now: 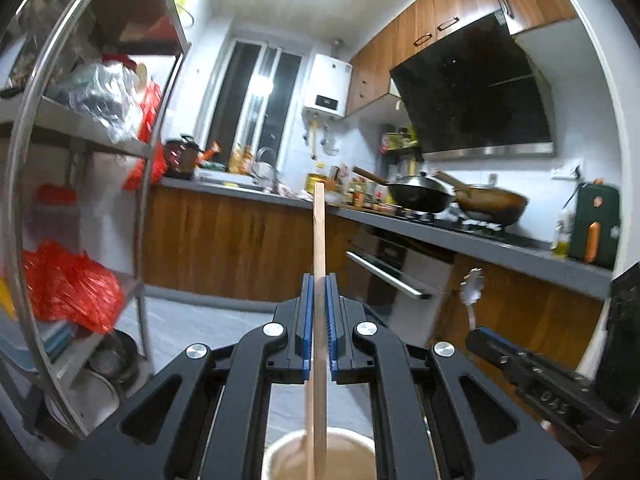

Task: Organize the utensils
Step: 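Insert the chopstick into the tall cup while the right tool drops the spoon into the small cup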

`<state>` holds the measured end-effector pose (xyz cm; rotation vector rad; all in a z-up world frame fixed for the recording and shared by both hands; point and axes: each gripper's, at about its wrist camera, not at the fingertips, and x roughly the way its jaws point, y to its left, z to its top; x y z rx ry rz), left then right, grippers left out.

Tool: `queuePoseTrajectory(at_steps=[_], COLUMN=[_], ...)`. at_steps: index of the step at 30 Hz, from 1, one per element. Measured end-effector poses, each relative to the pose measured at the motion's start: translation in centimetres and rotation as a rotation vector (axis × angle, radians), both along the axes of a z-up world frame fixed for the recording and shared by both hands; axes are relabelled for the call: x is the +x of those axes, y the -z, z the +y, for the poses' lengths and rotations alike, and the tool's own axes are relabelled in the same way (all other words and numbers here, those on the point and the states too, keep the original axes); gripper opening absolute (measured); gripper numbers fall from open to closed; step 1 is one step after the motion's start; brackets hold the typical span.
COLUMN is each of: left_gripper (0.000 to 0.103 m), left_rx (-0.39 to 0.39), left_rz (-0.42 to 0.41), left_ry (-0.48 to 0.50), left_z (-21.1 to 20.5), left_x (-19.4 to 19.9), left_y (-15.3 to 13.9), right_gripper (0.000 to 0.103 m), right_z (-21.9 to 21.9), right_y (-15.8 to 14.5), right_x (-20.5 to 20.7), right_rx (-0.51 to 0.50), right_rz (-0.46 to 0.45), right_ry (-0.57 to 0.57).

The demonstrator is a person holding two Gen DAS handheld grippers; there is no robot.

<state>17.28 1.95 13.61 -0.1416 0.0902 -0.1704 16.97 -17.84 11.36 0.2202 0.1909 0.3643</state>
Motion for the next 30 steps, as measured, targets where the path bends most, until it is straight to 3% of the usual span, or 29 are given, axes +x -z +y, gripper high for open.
queuePoseTrajectory(at_steps=[9,18,22,30], left_gripper=[0.006,0.006,0.006,0.006], left_rx=[0.003,0.052,0.102,0.113], left_rz=[0.110,0.303,0.308,0.324], left_ry=[0.004,0.035,0.013,0.008], left_z=[0.8,1.4,0.9,0.9], left_x=[-0.3,-0.7,-1.3,-1.2], left_y=[3.0,5.3,5.6,5.3], right_gripper=[0.004,0.004,0.004,0.004], right_z=[0.0,-0.1,0.0,-0.1], right_y=[3.3,5.3,5.6,5.7], right_x=[1.1,0.1,-0.4,-0.7], right_rx=[0.010,-0.018,-0.027,-0.030], right_rz=[0.075,0.153,0.167,0.175], right_ry=[-0.003,-0.007,-0.009,-0.006])
